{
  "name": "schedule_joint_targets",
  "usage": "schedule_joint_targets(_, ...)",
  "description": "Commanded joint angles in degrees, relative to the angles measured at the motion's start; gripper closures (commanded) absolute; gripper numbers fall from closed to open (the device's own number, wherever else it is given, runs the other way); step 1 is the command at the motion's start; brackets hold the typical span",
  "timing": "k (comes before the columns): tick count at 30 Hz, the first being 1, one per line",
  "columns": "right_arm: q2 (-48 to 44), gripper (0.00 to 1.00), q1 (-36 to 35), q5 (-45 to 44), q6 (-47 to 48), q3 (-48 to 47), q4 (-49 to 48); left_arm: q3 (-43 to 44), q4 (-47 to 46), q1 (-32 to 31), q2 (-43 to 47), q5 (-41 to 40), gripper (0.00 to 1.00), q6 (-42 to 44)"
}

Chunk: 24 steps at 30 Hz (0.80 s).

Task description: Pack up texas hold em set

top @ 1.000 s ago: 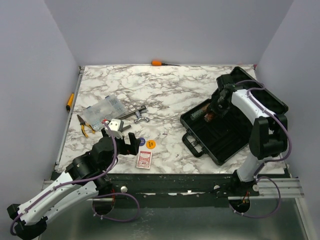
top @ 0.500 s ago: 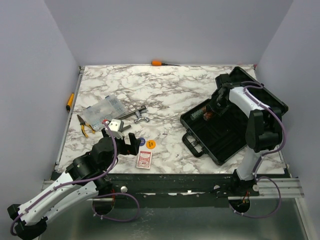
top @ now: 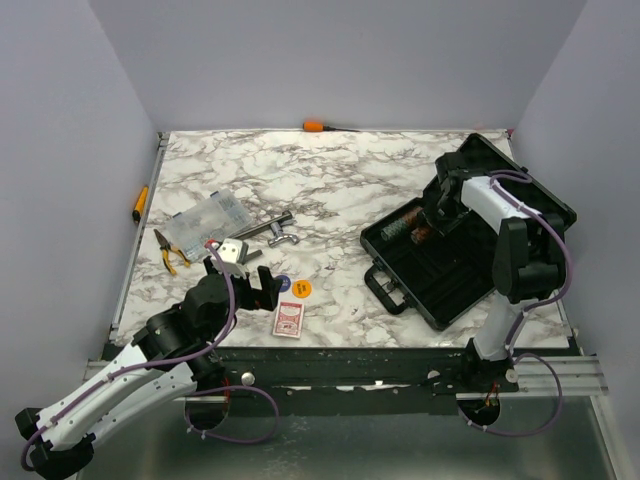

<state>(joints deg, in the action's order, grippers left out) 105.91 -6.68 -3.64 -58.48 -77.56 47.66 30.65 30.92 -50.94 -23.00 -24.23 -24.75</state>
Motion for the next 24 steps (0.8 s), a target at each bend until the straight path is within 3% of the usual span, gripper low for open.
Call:
schedule_joint_targets(1, 0.9, 0.87, 0.5, -1.2, -0.4, 0.2, -1.6, -0.5, -0.9, 0.4, -0.2, 0.9, 0.02, 0.6)
schedule_joint_targets(10, 1.7, 0.80, 1.4, -0.4, -0.6, -0.1, -3.5, -0.5, -0.9, 0.4, -0.2, 0.9, 0.02, 0.6)
schedule_joint_targets(24, 2.7, 0.48, 2.0, 0.7, 1.5, -1.1, -4.8, -0.4, -0.9, 0.4, -0.9, 0.7, 0.02, 0.4)
